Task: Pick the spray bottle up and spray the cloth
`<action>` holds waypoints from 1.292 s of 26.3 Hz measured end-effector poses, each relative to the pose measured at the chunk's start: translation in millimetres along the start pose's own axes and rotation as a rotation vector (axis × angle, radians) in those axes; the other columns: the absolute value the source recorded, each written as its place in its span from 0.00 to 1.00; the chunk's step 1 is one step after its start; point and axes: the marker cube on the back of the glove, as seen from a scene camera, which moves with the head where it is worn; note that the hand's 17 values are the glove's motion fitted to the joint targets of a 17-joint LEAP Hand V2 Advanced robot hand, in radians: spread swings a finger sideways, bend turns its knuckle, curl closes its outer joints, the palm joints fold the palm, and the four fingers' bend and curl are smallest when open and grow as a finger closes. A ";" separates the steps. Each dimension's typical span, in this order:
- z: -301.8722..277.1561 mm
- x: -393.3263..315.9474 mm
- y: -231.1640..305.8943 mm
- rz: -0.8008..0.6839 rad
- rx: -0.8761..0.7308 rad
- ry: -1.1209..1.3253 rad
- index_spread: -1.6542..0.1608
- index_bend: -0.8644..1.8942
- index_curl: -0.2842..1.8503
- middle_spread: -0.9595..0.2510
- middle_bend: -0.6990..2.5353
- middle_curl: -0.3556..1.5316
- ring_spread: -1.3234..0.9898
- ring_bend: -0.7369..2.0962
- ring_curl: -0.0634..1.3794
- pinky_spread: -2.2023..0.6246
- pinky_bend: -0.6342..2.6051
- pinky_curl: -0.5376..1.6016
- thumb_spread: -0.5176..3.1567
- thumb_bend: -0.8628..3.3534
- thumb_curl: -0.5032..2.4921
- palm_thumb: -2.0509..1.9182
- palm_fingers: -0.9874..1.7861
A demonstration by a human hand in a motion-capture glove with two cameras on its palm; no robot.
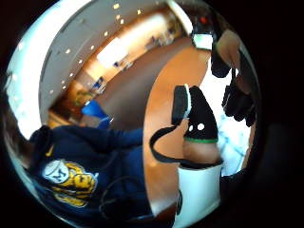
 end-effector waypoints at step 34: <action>-106.6 222.4 9.7 0.642 0.453 -0.565 0.67 0.27 0.11 0.68 0.45 0.43 0.49 0.58 0.32 0.76 0.43 0.43 0.43 0.23 0.32 0.73 0.62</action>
